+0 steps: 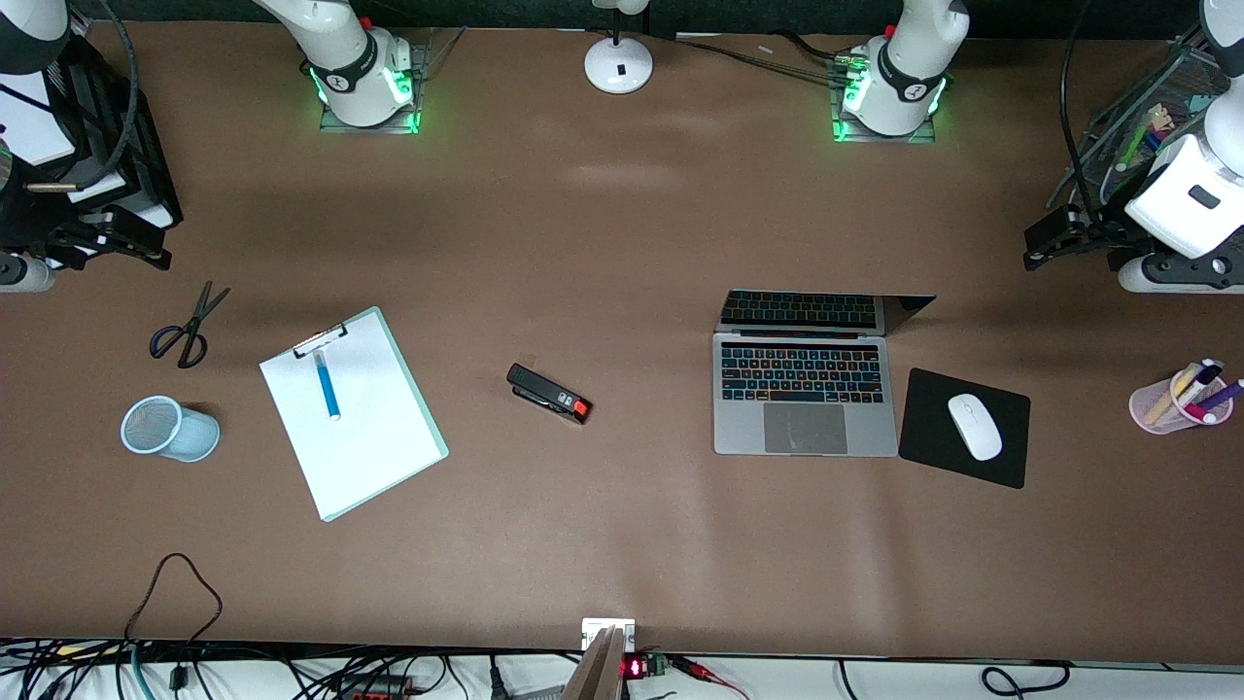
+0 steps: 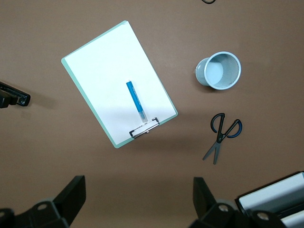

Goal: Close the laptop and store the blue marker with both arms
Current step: 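Raise both arms from rest toward the clipboard and the laptop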

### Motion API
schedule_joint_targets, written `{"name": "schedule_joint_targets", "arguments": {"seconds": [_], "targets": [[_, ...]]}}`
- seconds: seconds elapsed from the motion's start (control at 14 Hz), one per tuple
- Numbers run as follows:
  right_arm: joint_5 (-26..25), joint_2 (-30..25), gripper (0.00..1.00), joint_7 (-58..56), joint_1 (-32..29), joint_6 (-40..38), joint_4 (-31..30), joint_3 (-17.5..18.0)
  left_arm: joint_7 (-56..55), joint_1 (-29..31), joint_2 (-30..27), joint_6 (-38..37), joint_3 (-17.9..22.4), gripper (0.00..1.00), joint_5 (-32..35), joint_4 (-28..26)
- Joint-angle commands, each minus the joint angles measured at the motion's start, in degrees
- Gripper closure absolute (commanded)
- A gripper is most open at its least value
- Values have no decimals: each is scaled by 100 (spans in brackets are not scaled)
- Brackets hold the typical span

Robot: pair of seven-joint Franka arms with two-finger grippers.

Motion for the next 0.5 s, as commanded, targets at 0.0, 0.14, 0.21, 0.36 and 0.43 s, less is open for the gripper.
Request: {"name": "schedule_joint_targets", "arguments": {"seconds": [0.0, 0.14, 0.21, 0.36, 0.43], "targets": [[-17, -168, 0, 39, -4, -137, -56, 10, 103, 11, 88, -113, -13, 0, 105, 208], [-8, -151, 0, 39, -4, -138, -56, 10, 103, 20, 114, -113, -13, 0, 105, 208], [-8, -142, 0, 39, 5, -130, -56, 10, 94, 28, 123, -121, -13, 0, 96, 217], [-52, -28, 0, -13, 14, -95, -56, 36, 77, 37, 175, -130, -13, 0, 96, 217], [-61, 51, 0, -31, 92, -51, -47, 36, 42, 2, 202, -130, -13, 0, 96, 217]]}}
